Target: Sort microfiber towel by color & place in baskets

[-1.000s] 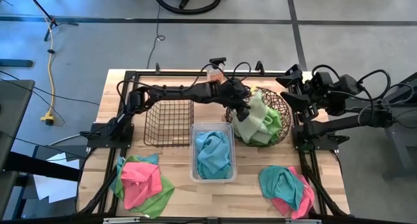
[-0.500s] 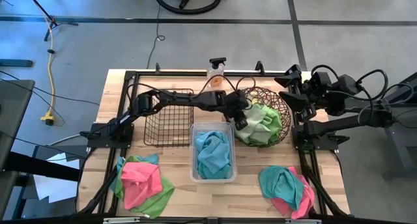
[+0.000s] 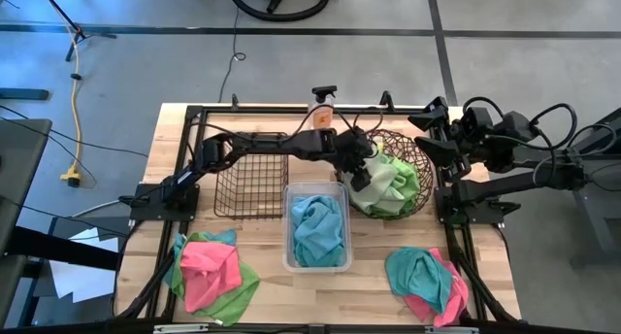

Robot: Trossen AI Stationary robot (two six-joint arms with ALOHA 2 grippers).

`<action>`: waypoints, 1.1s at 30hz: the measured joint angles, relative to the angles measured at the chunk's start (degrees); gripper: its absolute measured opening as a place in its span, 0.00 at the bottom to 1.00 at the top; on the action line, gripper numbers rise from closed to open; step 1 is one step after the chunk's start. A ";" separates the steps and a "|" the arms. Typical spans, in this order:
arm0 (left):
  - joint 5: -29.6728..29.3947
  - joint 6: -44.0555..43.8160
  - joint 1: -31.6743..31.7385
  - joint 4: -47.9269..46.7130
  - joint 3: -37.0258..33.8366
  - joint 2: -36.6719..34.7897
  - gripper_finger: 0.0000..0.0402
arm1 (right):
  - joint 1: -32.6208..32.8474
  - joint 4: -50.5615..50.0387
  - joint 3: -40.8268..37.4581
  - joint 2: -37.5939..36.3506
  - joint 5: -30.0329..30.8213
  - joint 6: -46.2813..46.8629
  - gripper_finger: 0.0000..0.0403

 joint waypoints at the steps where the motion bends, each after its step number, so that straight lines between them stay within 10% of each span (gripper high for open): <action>1: 0.07 0.95 0.10 -1.27 0.73 -0.14 0.63 | 0.00 0.00 0.00 0.00 -0.02 0.00 0.59; 23: 0.08 7.08 5.79 -25.11 10.13 -9.52 0.64 | 0.00 -1.59 0.00 -0.18 -0.04 1.33 0.59; 33: 0.57 2.72 6.08 -2.83 -14.91 -33.67 0.64 | 0.00 -5.63 -0.02 -0.17 -0.04 1.26 0.59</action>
